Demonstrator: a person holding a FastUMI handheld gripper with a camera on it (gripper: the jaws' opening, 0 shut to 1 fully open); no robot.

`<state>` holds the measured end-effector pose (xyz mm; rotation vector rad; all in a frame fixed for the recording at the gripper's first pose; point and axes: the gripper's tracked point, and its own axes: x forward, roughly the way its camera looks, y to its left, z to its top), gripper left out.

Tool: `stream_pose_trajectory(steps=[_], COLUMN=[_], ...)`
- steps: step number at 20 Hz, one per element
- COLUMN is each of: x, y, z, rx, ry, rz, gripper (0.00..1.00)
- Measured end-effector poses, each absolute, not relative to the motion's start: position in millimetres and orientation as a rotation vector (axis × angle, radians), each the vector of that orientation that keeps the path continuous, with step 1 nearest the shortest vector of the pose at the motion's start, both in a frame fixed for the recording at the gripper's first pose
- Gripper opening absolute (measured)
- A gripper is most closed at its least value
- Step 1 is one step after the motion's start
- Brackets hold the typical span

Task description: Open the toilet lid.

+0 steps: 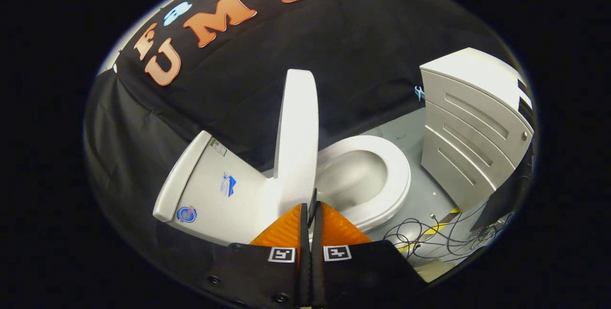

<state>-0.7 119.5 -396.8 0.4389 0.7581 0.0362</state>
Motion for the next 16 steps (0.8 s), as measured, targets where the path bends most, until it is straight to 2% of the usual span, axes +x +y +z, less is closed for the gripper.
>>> stream_pose_trajectory(steps=[16], x=[-8], y=[225], z=[-347], rx=[0.216], ry=[0.651], rz=[0.151], gripper=[0.08])
